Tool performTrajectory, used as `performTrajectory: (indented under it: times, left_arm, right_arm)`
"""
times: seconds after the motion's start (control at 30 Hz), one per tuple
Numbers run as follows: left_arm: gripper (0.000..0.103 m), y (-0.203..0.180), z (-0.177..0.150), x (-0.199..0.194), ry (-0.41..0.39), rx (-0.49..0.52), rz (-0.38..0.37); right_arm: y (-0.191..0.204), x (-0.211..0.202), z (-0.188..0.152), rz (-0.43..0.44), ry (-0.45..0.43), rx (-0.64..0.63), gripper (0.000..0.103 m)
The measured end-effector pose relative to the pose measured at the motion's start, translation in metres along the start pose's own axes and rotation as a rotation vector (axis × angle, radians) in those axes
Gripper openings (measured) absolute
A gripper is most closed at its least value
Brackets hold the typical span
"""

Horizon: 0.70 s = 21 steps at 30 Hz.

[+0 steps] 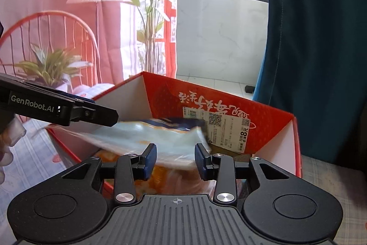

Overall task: Organize soft objects
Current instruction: 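Lower the cotton pad bag into the red box with both grippers, open, then move both grippers to the white mesh laundry bag and close on it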

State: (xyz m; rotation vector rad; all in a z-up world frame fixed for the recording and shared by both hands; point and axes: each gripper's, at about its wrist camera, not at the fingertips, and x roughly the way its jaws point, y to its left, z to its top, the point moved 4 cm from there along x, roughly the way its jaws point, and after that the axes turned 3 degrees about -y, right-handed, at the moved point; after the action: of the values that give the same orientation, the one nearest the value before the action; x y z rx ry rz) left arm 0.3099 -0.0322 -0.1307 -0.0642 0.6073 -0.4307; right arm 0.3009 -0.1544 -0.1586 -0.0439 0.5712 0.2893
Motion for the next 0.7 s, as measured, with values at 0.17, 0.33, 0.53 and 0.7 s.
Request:
performTrajectory:
  times: [0.17, 0.33, 0.53, 0.7]
  left_arm:
    - [0.060, -0.008, -0.004, -0.022, -0.006, 0.036, 0.009]
    - [0.060, -0.017, -0.023, -0.050, 0.014, 0.024, 0.007]
    - [0.060, -0.031, -0.066, -0.089, 0.056, 0.035, -0.014]
    - [0.060, -0.038, -0.106, -0.118, 0.073, 0.043, -0.015]
  right_arm:
    - [0.009, -0.021, -0.005, 0.038, -0.006, -0.011, 0.034]
    - [0.020, -0.054, -0.015, 0.081, -0.012, 0.008, 0.034]
    - [0.030, -0.096, -0.041, 0.107, 0.004, 0.055, 0.034]
    - [0.041, -0.134, -0.073, 0.110, 0.031, 0.087, 0.034]
